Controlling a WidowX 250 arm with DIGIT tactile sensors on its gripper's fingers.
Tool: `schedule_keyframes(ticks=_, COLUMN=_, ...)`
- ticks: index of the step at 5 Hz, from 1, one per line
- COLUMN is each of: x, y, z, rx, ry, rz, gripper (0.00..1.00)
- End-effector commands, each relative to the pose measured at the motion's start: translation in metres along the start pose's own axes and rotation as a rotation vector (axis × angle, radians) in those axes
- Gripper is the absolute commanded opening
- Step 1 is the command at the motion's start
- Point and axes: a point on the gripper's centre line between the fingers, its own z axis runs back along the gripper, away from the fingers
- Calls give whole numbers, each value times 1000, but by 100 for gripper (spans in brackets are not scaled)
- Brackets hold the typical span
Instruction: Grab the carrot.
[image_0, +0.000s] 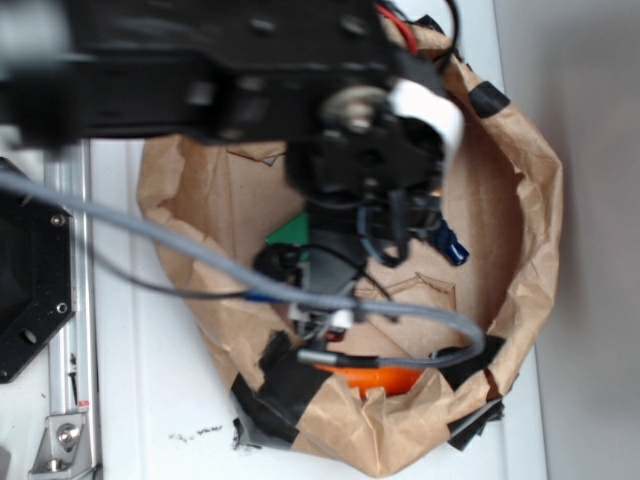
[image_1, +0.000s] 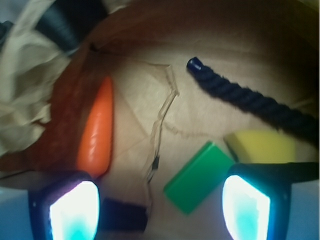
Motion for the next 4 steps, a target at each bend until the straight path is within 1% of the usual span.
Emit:
schedule_keyframes(ticks=1, x=20, y=-27, z=-15, rx=2, ry=-28, rz=-124, gripper=100)
schedule_keyframes(ticks=2, x=21, y=-18, z=-7, rx=-20, ry=-46, rz=-98, gripper=100)
schedule_keyframes(ticks=3, x=23, y=-21, z=-12, rx=-17, ry=-48, rz=-129, gripper=100)
schedule_keyframes(ticks=4, x=16, y=-40, z=-29, rx=-13, ry=-29, rz=-204, gripper=100)
